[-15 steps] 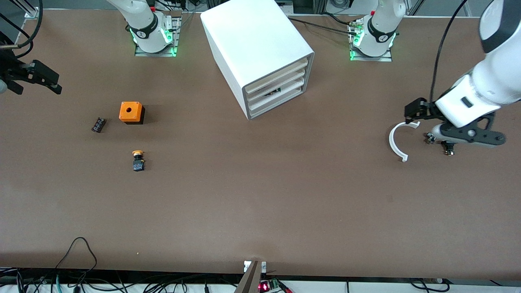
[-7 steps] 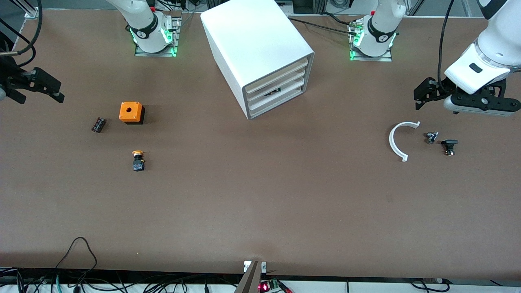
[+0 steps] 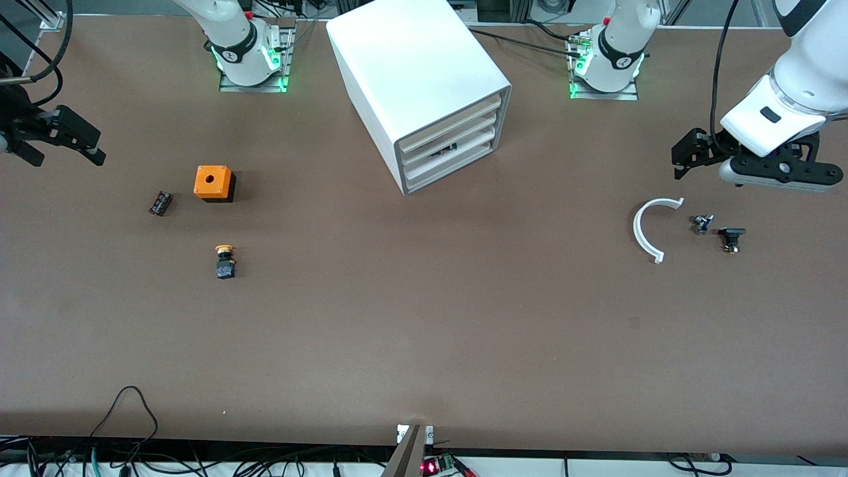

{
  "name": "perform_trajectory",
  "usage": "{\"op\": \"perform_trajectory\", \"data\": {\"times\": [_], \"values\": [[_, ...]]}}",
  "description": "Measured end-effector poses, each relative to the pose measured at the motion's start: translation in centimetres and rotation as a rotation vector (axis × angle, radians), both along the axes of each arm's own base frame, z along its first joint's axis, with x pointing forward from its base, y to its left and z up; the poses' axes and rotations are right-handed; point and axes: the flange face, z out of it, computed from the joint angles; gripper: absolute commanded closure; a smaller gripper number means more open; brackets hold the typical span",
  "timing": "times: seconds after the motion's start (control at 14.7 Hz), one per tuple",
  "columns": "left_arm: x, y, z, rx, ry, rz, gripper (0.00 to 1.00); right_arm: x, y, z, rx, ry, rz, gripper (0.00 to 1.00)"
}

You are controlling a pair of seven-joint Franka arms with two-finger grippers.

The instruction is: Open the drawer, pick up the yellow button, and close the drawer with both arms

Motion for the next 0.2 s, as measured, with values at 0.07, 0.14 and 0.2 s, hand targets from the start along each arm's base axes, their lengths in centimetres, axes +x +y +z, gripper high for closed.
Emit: {"op": "perform_trajectory", "data": {"times": [0.07,0.14,0.2], "values": [[0.00,-0.01,0.00,0.000,0.000,0.000,0.00,0.00,0.01,0.00,0.000,0.000,-0.003,0.00],[0.00,-0.03,0.00,0.000,0.000,-0.001,0.00,0.00,0.04,0.00,0.000,0.000,-0.003,0.00],[-0.01,-0.05,0.00,0.000,0.000,-0.001,0.00,0.00,0.07,0.00,0.001,0.000,-0.005,0.00]]}}
